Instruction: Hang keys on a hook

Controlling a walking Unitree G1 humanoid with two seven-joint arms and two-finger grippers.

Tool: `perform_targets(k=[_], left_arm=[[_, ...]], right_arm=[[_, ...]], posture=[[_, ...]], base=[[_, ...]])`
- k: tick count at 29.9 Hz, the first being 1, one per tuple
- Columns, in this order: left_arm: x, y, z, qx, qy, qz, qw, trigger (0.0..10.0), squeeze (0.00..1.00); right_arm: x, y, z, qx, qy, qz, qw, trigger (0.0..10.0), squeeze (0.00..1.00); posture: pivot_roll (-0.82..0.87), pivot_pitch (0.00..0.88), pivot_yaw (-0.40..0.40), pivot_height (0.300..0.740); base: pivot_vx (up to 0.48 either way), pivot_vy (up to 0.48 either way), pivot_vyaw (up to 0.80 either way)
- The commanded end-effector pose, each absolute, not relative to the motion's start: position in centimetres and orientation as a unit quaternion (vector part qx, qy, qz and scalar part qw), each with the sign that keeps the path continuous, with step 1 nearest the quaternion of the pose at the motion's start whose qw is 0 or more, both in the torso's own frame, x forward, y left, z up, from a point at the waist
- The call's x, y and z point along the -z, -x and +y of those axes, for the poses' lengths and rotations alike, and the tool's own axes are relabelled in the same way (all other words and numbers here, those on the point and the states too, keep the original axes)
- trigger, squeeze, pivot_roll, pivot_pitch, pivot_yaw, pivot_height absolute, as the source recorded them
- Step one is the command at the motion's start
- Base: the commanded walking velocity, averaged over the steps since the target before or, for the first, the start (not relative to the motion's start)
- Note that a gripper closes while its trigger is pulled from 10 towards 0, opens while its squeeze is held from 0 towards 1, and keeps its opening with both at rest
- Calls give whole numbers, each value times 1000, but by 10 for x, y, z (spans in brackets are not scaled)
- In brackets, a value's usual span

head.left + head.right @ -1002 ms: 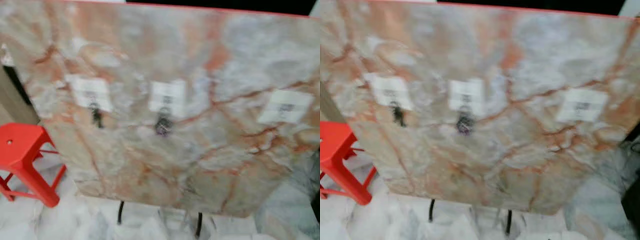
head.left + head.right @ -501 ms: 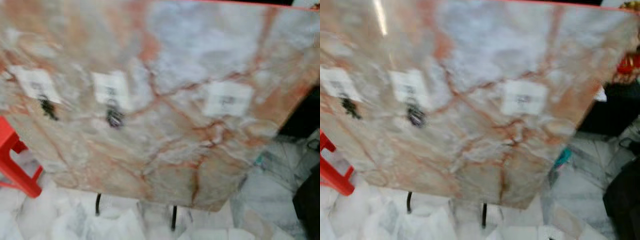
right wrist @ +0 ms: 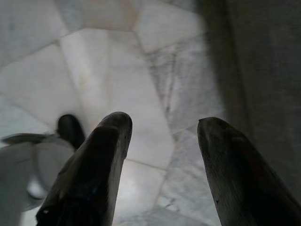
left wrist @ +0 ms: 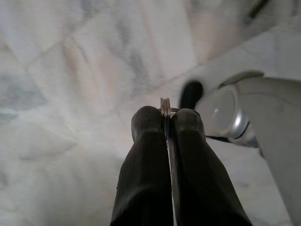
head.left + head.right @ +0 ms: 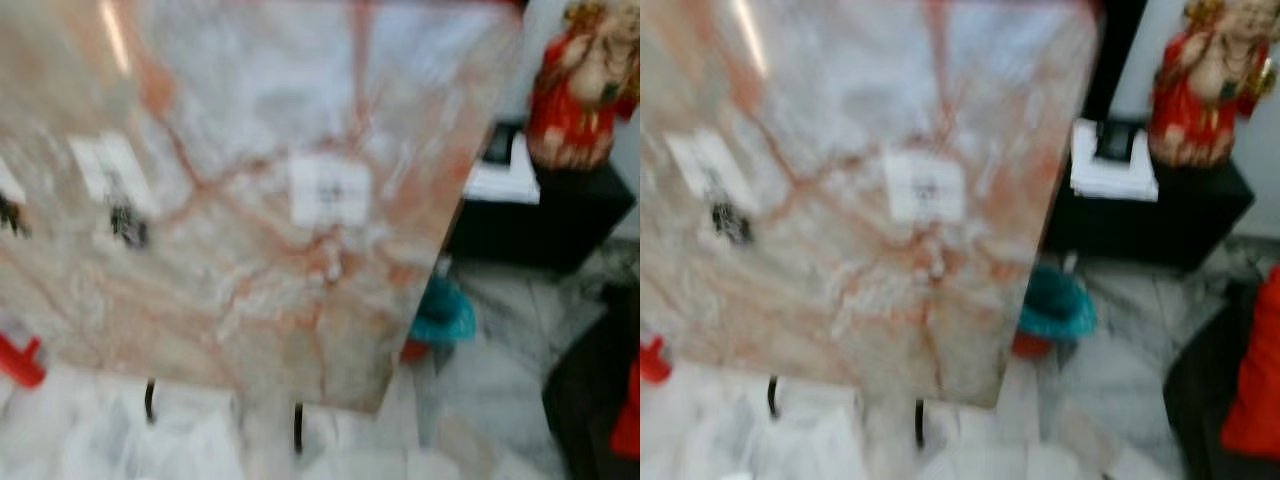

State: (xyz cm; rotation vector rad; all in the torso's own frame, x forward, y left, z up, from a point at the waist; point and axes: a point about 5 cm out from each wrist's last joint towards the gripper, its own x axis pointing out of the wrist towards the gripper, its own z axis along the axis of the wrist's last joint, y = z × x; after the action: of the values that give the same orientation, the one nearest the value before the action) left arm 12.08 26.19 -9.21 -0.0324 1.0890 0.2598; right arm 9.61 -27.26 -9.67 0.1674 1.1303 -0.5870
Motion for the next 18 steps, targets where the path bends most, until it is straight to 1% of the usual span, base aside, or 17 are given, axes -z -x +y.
perform_targets(k=[1,6,18], left_arm=[[92,-114,269,-132,8,524,842,10000,0],[92,-114,270,-130,5,524,842,10000,0],[92,-113,269,-126,7,526,841,10000,0]], right_arm=[[97,-101,-269,270,-82,526,803,10000,0],[97,-101,-269,269,-83,525,803,10000,0],[97,-101,-268,266,-95,520,806,10000,0]], posture=[[142,59,-48,740],[138,59,-46,740],[134,57,-46,740]], base=[[0,-420,0],[0,-398,0],[0,0,0]])
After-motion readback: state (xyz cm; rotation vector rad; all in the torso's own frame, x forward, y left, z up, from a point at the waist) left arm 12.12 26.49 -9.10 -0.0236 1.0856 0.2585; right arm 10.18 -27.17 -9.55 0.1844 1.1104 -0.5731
